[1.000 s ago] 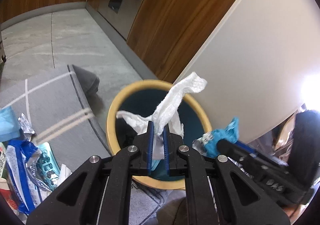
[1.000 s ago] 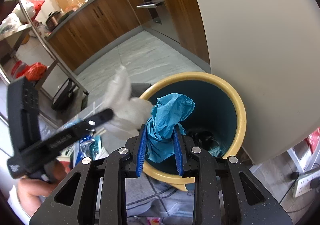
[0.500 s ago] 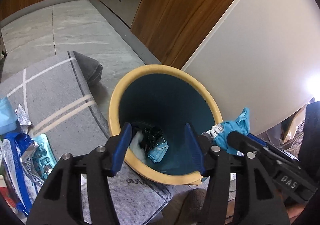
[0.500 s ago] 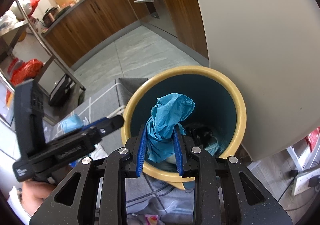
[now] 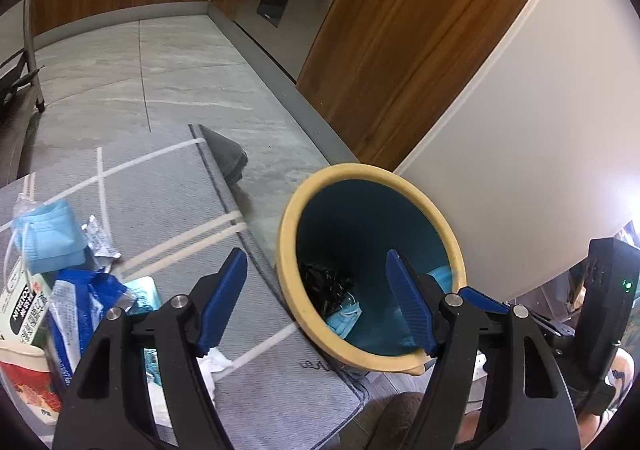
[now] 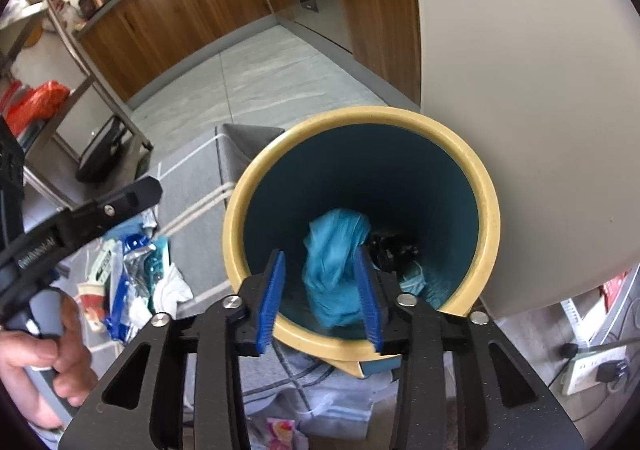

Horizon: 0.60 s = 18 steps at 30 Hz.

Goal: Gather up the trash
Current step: 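Move both tools back over the remaining trash on the mat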

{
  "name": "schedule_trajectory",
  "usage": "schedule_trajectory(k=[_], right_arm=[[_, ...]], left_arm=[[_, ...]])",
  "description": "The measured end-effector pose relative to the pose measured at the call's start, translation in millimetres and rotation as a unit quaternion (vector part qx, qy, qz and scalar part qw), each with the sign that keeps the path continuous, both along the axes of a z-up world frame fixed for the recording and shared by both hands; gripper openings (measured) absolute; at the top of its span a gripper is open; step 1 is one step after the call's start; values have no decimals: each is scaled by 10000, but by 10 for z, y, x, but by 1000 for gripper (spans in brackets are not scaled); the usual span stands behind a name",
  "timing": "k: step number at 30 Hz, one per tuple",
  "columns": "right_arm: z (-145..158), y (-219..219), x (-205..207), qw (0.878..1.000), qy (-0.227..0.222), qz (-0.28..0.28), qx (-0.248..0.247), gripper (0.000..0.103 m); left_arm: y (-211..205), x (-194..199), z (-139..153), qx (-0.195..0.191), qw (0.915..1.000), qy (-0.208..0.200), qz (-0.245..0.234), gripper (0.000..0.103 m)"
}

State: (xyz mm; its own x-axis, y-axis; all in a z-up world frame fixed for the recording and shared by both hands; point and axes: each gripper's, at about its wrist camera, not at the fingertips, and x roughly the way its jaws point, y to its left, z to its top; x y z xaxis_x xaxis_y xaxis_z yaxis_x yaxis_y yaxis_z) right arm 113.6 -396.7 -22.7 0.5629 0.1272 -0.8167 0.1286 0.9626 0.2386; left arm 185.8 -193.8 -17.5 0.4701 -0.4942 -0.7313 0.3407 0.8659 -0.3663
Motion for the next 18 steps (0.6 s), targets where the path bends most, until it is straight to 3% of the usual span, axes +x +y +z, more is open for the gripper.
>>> schedule_trajectory(k=[4, 18], right_arm=[[-1, -2, -5, 10000, 6, 24, 29, 50], [63, 3, -53, 9994, -109, 15, 322, 55]], left_arm=[[119, 8, 33, 42, 9999, -72, 138, 71], [767, -28, 173, -18, 9968, -174, 777, 72]])
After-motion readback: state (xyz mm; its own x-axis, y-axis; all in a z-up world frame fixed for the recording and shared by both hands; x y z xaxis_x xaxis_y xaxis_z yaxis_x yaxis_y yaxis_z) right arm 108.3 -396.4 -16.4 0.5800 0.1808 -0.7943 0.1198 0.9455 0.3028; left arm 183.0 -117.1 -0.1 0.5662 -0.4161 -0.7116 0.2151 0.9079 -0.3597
